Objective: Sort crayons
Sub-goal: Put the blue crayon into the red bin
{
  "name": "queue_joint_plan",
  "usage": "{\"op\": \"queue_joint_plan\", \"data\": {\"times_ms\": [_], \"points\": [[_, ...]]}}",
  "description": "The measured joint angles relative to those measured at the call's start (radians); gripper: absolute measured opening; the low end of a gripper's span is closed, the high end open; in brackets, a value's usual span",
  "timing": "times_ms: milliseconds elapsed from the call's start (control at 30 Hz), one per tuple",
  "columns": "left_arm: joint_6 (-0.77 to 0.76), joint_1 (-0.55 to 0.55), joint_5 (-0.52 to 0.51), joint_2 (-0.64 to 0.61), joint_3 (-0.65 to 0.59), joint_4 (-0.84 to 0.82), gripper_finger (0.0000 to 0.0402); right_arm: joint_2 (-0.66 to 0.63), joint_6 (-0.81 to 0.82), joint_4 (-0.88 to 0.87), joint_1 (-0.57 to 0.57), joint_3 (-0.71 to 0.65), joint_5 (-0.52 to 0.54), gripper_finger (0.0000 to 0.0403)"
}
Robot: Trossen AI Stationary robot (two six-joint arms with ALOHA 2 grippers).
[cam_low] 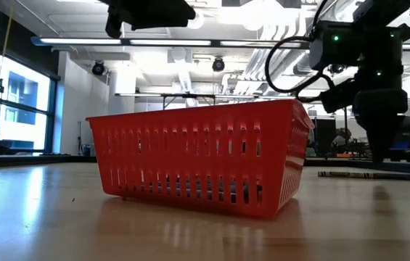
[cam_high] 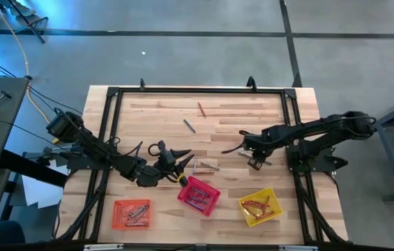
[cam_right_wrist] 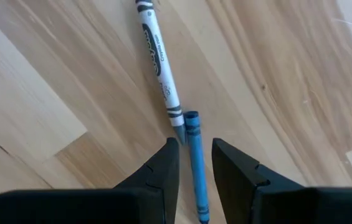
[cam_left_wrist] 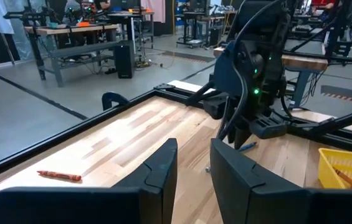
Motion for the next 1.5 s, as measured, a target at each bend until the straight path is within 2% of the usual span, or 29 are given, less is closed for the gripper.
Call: {"op": "queue_joint_plan", "data": {"times_ms": [700, 800, 967, 1233, 1333, 1500], "points": [[-0.01, 0.0, 0.001, 0.0, 0.0, -0.035, 0.0079, 0.172, -0.053, -0.013, 0.0, 0.005, -0.051, 0.0086], [-0.01, 0.0, 0.001, 0.0, 0.0, -0.035, 0.0079, 0.176, -0.053, -0.013, 0.0, 0.004, -0.052, 0.0068], [-0.012, 0.0, 0.001, 0.0, 0.0, -0.035, 0.0078, 0.177, -0.068, -0.034, 0.0, 0.004, -0.067, 0.001], [-0.027, -0.001, 0.001, 0.0, 0.0, -0.034, 0.0078, 0.149, -0.069, -0.108, 0.0, 0.008, -0.075, 0.0005], [-0.027, -0.001, 0.001, 0.0, 0.0, -0.034, 0.0078, 0.108, -0.071, -0.186, 0.001, 0.038, -0.041, 0.0004], [-0.027, 0.0, 0.0, 0.0, 0.0, -0.031, 0.0078, 0.022, -0.041, -0.242, 0.0, 0.118, 0.086, 0.0002]]}}
